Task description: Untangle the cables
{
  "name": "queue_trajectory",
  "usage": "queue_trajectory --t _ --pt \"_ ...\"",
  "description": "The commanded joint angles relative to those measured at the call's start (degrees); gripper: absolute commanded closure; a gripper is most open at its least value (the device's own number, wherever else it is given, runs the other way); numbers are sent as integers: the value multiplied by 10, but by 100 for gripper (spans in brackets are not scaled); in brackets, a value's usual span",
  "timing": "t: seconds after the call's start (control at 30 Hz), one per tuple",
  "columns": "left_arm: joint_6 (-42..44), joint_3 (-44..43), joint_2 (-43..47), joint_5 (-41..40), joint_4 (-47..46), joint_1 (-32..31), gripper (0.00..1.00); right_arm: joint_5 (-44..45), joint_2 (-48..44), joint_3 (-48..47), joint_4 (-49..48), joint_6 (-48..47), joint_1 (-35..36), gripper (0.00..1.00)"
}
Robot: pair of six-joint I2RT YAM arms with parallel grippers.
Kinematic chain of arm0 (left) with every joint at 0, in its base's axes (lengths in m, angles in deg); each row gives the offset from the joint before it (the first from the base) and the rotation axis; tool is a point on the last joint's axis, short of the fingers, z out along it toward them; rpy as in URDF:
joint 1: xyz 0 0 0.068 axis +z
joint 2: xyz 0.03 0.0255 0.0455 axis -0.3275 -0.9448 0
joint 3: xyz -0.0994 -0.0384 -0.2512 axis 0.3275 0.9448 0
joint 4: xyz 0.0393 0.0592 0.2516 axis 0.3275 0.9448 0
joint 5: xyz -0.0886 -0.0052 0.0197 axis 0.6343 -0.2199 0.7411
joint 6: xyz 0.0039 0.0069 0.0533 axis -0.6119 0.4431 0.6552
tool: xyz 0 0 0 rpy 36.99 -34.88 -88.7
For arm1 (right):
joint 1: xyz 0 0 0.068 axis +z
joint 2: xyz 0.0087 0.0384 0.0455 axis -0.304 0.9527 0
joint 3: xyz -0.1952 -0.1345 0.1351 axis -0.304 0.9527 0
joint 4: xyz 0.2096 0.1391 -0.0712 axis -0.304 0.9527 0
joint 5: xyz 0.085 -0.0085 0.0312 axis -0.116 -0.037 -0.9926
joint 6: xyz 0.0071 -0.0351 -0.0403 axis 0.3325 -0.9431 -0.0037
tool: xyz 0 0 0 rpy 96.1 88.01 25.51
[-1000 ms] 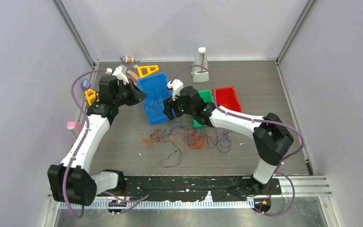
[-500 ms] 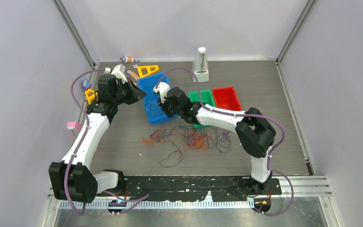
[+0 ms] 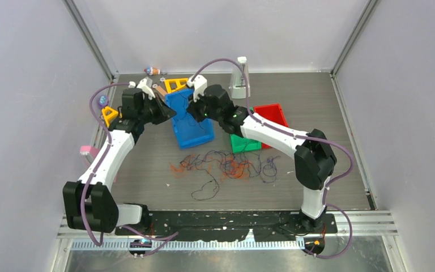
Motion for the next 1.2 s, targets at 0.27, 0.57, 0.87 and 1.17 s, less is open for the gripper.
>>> queue_trajectory --t 0.27,0.57,0.87,1.17 --pt "-3 -48 -85 -39 -52 -14 100 -82 77 -140 -44 90 -53 95" --pt "49 -134 -178 -107 14 -45 100 -90 151 -147 -48 135 -68 92" --pt "79 -173 -213 -148 57 -60 87 -80 106 -115 -36 144 -73 38" --pt "101 -205 -238 -164 91 -66 68 -70 40 -76 -7 172 -87 17"
